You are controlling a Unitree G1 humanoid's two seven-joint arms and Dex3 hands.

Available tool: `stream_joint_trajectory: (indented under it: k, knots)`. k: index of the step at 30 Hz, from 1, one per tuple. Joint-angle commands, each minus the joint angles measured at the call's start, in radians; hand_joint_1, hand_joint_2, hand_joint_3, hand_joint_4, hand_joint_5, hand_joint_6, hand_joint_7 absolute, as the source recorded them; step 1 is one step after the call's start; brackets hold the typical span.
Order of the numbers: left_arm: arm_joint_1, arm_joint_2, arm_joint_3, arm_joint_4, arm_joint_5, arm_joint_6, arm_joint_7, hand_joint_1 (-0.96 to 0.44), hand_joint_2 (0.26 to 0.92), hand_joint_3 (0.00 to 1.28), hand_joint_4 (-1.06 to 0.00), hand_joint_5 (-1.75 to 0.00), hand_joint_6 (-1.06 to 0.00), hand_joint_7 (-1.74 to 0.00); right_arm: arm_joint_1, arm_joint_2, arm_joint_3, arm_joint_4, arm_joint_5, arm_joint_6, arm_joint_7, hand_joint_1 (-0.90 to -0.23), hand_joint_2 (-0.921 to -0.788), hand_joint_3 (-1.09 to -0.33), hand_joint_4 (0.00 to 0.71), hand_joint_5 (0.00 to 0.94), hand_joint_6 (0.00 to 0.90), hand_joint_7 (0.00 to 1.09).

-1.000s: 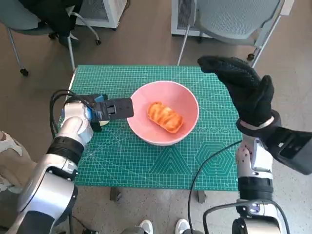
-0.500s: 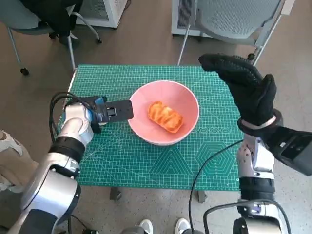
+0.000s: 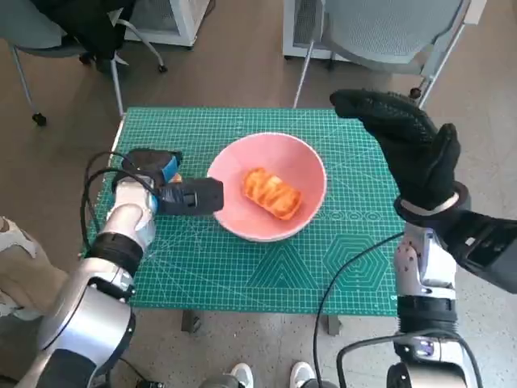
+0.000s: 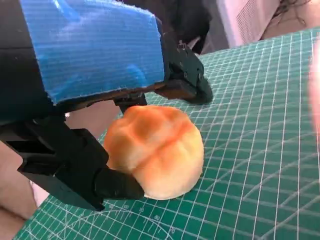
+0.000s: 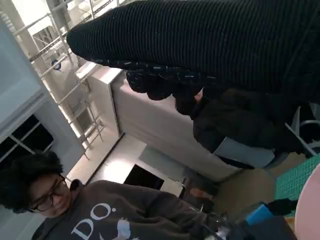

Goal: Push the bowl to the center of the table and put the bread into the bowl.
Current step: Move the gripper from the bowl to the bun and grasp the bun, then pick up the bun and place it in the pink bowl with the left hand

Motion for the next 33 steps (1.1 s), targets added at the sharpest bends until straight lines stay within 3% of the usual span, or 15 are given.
stream_joint_trajectory:
  k: [1, 7, 16, 19, 26, 28, 33]
  knots:
    - [0.003, 0.011, 0.002, 0.02, -0.011, 0.002, -0.022, 0.02, 0.918, 0.21, -0.54, -1.47, -0.51, -1.09, 0.021, -0.003, 0.005, 0.003, -0.008, 0.013, -0.004, -0.715, -0.921, -0.805, 0.056, 0.005, -0.001, 0.3]
    - [0.004, 0.015, 0.016, 0.016, -0.029, -0.003, -0.019, 0.0, 0.917, 0.14, -0.61, -1.41, -0.59, -1.03, 0.016, -0.002, 0.005, 0.014, -0.005, 0.006, 0.0, -0.715, -0.921, -0.805, 0.058, 0.005, -0.001, 0.3]
    - [0.001, 0.017, 0.017, 0.014, -0.032, -0.001, -0.019, 0.0, 0.917, 0.12, -0.64, -1.39, -0.61, -1.02, 0.01, 0.003, 0.008, 0.018, -0.006, 0.002, -0.003, -0.715, -0.921, -0.806, 0.057, 0.004, -0.001, 0.3]
    - [0.003, 0.02, 0.017, 0.013, -0.032, -0.003, -0.015, 0.0, 0.919, 0.12, -0.61, -1.29, -0.6, -1.16, 0.009, 0.006, 0.009, 0.02, -0.004, 0.0, 0.0, -0.715, -0.921, -0.807, 0.057, 0.004, -0.001, 0.3]
    - [0.003, 0.024, 0.019, 0.013, -0.033, -0.006, -0.015, 0.0, 0.92, 0.12, -0.6, -1.25, -0.6, -1.22, 0.004, 0.009, 0.01, 0.034, -0.003, -0.008, 0.003, -0.715, -0.921, -0.808, 0.057, 0.003, -0.001, 0.3]
    - [0.003, 0.026, 0.02, 0.013, -0.035, -0.009, -0.018, 0.0, 0.92, 0.12, -0.63, -1.32, -0.59, -1.12, 0.002, 0.009, 0.009, 0.04, -0.003, -0.011, 0.005, -0.715, -0.921, -0.808, 0.056, 0.003, -0.001, 0.3]
    - [0.002, 0.031, 0.024, 0.01, -0.039, -0.018, -0.022, 0.0, 0.915, 0.11, -0.67, -1.33, -0.61, -1.05, -0.006, 0.01, 0.009, 0.056, -0.003, -0.02, 0.008, -0.715, -0.921, -0.809, 0.053, 0.001, -0.001, 0.3]
